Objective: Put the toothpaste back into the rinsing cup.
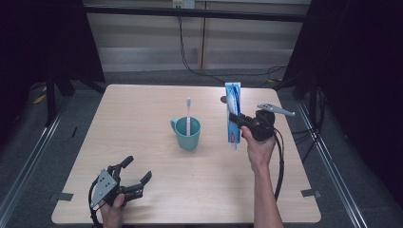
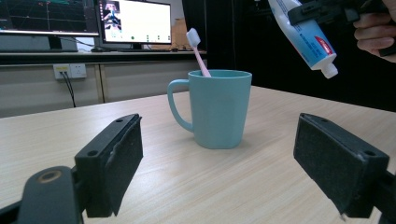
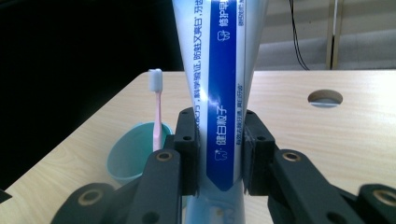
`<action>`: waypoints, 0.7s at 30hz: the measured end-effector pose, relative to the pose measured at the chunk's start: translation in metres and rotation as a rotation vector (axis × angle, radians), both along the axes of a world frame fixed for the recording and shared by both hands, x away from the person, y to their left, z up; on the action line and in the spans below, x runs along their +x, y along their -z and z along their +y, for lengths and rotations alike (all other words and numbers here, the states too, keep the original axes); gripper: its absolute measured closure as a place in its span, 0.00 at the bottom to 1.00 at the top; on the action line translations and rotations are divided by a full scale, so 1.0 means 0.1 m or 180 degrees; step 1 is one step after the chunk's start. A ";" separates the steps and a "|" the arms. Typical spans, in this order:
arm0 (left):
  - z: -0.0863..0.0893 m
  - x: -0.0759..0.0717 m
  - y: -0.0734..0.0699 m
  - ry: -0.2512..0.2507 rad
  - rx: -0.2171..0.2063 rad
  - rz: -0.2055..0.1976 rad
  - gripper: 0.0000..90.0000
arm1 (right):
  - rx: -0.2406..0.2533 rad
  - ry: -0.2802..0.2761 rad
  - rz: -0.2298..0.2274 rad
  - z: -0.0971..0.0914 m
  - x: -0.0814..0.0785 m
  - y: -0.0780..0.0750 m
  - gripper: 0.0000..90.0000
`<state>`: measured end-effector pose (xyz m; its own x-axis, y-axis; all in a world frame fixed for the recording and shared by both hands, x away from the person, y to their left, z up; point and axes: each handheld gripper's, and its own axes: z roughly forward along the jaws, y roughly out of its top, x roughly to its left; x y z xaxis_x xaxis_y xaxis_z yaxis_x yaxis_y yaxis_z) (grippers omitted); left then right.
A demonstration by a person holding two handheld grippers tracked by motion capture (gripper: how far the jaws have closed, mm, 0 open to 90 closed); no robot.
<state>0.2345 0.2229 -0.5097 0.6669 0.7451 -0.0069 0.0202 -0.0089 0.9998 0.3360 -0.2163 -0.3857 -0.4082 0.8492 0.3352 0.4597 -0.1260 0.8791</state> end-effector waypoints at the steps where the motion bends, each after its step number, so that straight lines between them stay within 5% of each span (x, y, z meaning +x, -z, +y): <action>1: 0.00 0.00 0.00 0.0000 0.0000 0.0000 0.17 | 0.0012 -0.0004 -0.0021 0.00 0.00 0.00 0.80; 9: 0.00 0.00 0.00 -0.0001 -0.0001 0.0001 0.17 | 0.0072 0.0025 -0.0246 0.03 -0.03 -0.06 0.80; 21: 0.00 0.00 0.00 -0.0001 -0.0002 -0.0001 0.17 | 0.0084 -0.0016 -0.0372 0.10 0.00 -0.13 0.80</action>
